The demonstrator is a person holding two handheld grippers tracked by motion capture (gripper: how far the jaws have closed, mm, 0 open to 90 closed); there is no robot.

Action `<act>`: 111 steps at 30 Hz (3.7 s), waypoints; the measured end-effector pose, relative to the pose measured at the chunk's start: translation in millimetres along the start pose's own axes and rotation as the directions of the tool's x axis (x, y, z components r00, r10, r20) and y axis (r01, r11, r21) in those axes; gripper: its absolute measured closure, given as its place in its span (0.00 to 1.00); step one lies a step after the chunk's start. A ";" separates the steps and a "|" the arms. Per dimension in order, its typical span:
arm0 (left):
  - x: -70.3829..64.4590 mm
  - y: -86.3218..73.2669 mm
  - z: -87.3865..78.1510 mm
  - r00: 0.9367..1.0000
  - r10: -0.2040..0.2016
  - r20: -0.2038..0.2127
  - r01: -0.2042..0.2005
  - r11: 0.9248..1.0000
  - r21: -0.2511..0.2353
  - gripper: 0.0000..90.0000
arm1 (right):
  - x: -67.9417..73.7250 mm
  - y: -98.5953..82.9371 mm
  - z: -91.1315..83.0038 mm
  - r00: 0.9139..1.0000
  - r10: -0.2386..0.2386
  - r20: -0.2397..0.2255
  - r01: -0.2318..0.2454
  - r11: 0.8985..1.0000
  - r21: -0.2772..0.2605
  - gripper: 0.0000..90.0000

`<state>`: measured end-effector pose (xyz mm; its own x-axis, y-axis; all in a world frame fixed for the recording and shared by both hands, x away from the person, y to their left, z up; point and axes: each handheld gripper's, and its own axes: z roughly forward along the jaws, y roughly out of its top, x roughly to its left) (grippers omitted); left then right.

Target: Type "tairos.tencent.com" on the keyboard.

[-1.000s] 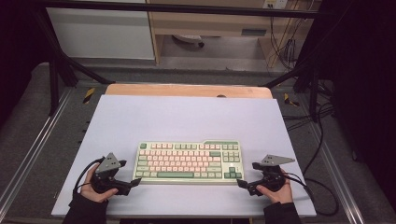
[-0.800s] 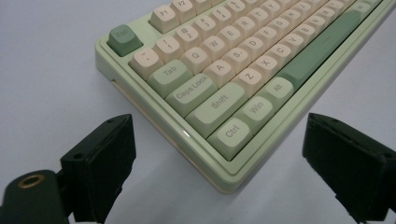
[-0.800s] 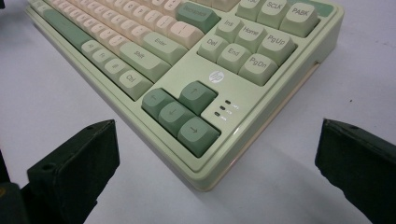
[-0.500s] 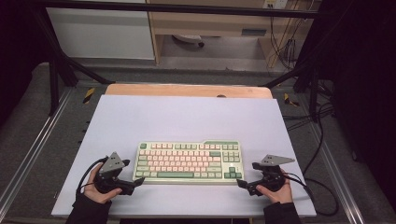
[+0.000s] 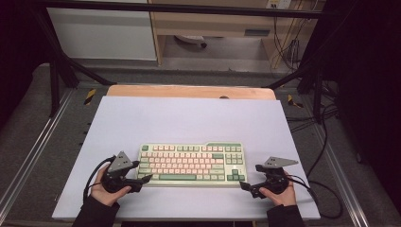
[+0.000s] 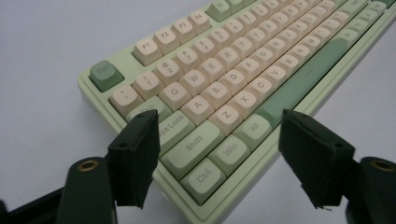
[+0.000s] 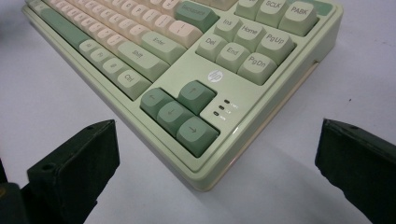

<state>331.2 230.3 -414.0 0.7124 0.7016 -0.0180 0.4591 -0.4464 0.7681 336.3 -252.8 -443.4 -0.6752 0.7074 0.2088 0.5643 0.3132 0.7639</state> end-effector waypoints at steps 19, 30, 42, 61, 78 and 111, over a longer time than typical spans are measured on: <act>-13.9 27.2 19.6 1.000 0.004 0.003 -0.004 1.000 -0.001 0.69 | 0.0 0.1 0.0 1.000 -0.001 0.002 0.001 1.000 0.002 0.00; -18.8 36.8 34.0 1.000 -0.001 0.011 0.001 1.000 0.008 0.83 | 0.0 0.1 0.3 1.000 0.000 0.003 0.000 1.000 0.000 0.00; -27.1 50.9 48.7 1.000 0.013 0.022 -0.013 1.000 0.001 0.96 | -0.1 0.1 0.3 1.000 0.000 0.002 0.000 1.000 0.001 0.00; -26.1 54.8 79.1 1.000 -0.005 0.005 0.005 0.999 0.033 1.00 | -0.3 0.1 -0.1 1.000 -0.003 0.001 0.003 1.000 0.003 0.00; -24.9 51.2 84.7 1.000 0.000 0.005 -0.001 1.000 0.030 1.00 | 0.2 -0.4 0.4 1.000 -0.004 0.003 0.004 1.000 0.007 0.00; -10.1 34.4 37.1 1.000 -0.029 0.003 0.029 1.000 -0.005 1.00 | 0.6 -0.7 -1.0 1.000 -0.005 0.002 0.005 1.000 0.003 0.00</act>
<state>359.5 187.2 -411.1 0.7002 0.7127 -0.0424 0.4770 -0.4228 0.7705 335.0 -253.2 -443.2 -0.6772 0.7071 0.2033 0.5622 0.3190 0.7630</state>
